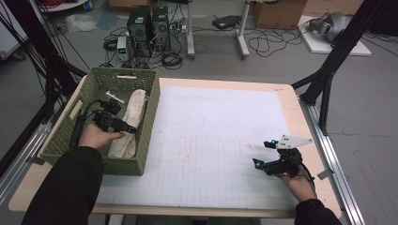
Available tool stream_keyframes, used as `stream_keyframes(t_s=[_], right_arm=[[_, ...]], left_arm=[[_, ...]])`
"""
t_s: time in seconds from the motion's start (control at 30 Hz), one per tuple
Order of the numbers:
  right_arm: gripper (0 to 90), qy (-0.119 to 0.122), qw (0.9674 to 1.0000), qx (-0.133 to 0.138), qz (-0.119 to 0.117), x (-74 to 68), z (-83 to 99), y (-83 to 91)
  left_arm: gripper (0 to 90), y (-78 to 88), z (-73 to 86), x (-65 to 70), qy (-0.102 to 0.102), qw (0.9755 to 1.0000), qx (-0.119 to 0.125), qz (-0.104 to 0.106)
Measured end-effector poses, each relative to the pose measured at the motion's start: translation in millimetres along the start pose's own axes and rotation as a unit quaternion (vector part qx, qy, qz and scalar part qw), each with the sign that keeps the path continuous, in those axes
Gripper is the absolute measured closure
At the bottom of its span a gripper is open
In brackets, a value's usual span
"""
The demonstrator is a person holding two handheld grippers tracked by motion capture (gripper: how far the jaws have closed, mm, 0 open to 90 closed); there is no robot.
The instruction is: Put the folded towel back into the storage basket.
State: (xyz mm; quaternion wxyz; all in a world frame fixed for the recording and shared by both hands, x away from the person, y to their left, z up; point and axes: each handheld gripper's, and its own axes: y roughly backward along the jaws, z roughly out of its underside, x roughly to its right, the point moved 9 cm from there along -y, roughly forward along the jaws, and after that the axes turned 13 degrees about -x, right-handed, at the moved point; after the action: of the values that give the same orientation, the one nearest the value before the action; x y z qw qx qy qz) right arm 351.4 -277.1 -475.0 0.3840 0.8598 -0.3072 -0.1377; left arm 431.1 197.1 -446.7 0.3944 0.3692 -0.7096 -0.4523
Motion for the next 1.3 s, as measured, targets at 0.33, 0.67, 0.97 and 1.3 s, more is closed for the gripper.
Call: stream_keyframes(t_s=[0.33, 0.67, 0.97, 1.3], right_arm=[[13.6, 0.0, 1.0, 0.0, -0.002, -1.0, -1.6, -1.2], [13.4, -0.003, 1.0, 0.002, -0.005, -1.5, -1.8, 0.2], [13.3, -0.003, 1.0, 0.009, -0.002, -2.0, -3.3, 4.1], [12.9, -0.002, 0.9999, 0.012, -0.004, -2.2, -4.1, 4.8]], left_arm=[[46.9, 2.6, -3.2, 0.6, 0.001, 0.9999, 0.015, 0.008], [43.3, 4.2, -4.7, -0.8, 0.005, 0.9997, 0.024, 0.008], [42.6, 7.7, -7.7, 0.5, 0.004, 0.999, 0.041, 0.016], [39.5, 20.4, -10.1, -1.1, 0.015, 0.9952, 0.082, 0.052]])
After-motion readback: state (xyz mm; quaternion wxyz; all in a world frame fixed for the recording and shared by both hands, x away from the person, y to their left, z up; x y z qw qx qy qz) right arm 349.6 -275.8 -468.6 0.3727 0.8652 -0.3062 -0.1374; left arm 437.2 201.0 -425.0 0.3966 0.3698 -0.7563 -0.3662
